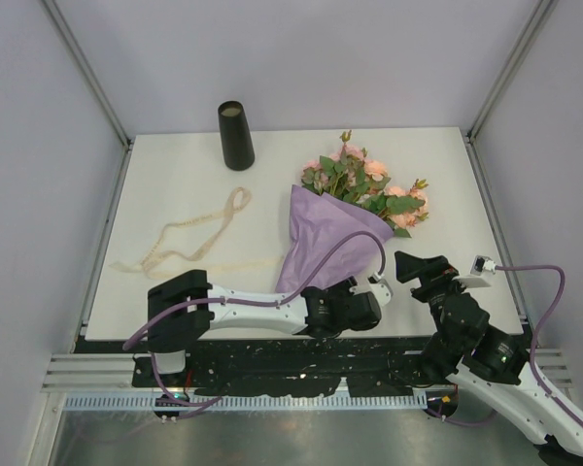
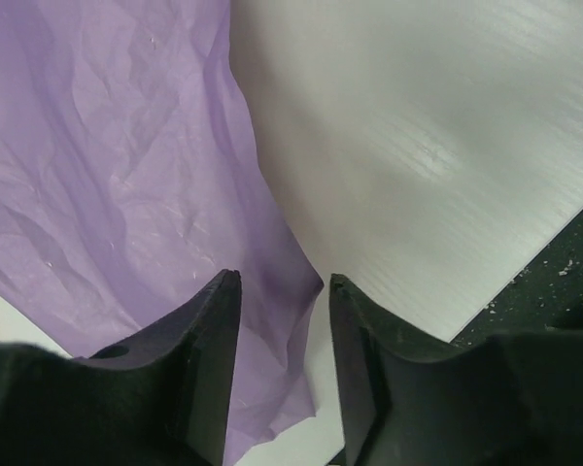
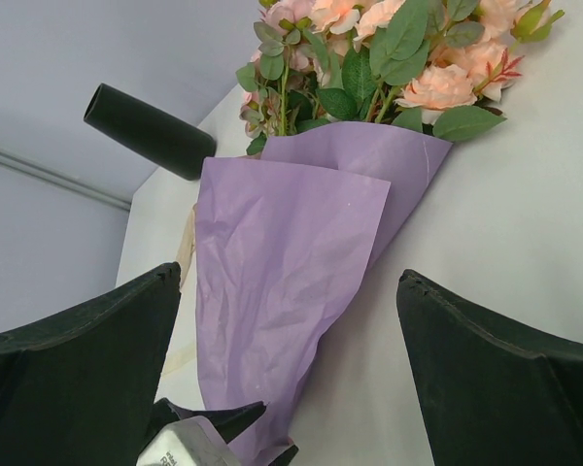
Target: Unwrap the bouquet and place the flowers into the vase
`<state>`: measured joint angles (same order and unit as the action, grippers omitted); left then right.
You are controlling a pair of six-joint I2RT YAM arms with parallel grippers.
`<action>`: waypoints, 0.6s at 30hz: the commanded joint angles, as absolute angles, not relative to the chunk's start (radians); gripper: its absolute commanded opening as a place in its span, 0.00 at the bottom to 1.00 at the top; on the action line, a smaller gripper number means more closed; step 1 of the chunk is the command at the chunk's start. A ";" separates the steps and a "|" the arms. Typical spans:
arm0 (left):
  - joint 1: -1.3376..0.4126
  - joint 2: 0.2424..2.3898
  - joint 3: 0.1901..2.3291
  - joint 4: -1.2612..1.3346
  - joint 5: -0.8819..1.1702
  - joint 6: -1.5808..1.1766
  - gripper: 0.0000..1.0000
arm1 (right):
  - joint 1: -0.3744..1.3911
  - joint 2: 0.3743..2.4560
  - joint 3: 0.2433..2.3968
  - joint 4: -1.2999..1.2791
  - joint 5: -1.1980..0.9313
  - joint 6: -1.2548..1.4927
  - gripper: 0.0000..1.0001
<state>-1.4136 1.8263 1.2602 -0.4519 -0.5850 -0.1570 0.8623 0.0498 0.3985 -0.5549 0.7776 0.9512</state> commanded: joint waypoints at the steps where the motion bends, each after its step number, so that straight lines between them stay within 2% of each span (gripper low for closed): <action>1: -1.414 1.816 1.256 -0.380 -0.607 -0.160 0.34 | 0.867 0.035 0.422 -0.540 0.807 0.986 0.97; 3: -1.414 1.802 1.247 -0.368 -0.617 -0.166 0.13 | 0.867 0.034 0.419 -0.540 0.807 0.989 0.97; 5: -1.414 1.786 1.229 -0.354 -0.637 -0.172 0.00 | 0.867 0.035 0.416 -0.538 0.805 0.996 0.97; 12: -1.405 1.712 1.206 -0.350 -0.684 -0.199 0.00 | 0.865 0.054 0.394 -0.480 0.761 0.970 0.97; 18: -1.321 1.585 1.158 -0.379 -0.654 -0.343 0.00 | 0.868 0.095 0.388 -0.457 0.726 0.974 0.97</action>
<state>-1.3842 1.7058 1.1851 -0.4000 -0.6346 -0.2211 0.8623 0.0628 0.3916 -0.5190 0.7399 0.9668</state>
